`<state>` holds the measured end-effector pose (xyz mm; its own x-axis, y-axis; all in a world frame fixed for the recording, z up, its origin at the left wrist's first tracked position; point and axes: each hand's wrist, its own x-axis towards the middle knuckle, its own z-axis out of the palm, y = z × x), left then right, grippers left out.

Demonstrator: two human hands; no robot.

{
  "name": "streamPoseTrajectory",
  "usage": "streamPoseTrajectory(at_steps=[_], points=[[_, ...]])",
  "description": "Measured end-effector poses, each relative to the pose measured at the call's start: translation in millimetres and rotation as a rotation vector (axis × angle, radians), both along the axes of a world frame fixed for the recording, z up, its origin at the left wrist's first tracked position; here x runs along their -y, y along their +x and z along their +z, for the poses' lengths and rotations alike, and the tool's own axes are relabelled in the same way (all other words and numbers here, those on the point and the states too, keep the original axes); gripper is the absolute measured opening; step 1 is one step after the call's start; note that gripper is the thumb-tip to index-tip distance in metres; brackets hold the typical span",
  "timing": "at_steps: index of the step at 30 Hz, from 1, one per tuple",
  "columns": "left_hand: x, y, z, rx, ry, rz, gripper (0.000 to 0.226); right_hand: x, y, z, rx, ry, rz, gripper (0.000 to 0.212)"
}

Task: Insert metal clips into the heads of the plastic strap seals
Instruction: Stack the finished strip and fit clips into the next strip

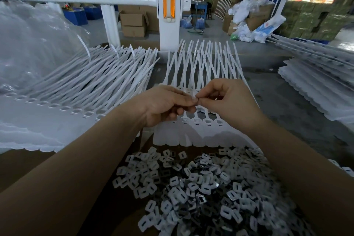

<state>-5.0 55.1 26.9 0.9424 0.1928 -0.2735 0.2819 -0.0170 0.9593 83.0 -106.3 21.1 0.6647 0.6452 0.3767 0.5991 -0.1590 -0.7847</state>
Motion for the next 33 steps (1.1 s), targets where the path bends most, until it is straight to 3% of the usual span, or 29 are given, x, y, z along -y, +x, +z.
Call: streamPoseTrajectory(at_steps=[6,11,21,27,33], points=[[-4.7,-2.7,1.7,0.066,0.009,-0.041,0.022,2.0,-0.3,2.3,-0.023,0.006,0.053,0.016],[-6.3,-1.9,-0.2,0.086,0.064,0.007,0.006,0.7,-2.5,2.4,-0.024,-0.025,0.064,0.022],[-2.1,-5.3,1.3,0.083,0.150,-0.034,0.010,2.1,-0.2,0.9,-0.004,-0.045,0.082,0.030],[-0.8,-4.9,3.0,0.147,0.229,0.025,0.007,2.4,1.4,-1.1,-0.031,-0.029,-0.012,0.013],[3.4,-2.1,4.8,0.178,0.345,0.056,0.007,3.5,0.3,1.9,-0.066,-0.059,-0.011,0.012]])
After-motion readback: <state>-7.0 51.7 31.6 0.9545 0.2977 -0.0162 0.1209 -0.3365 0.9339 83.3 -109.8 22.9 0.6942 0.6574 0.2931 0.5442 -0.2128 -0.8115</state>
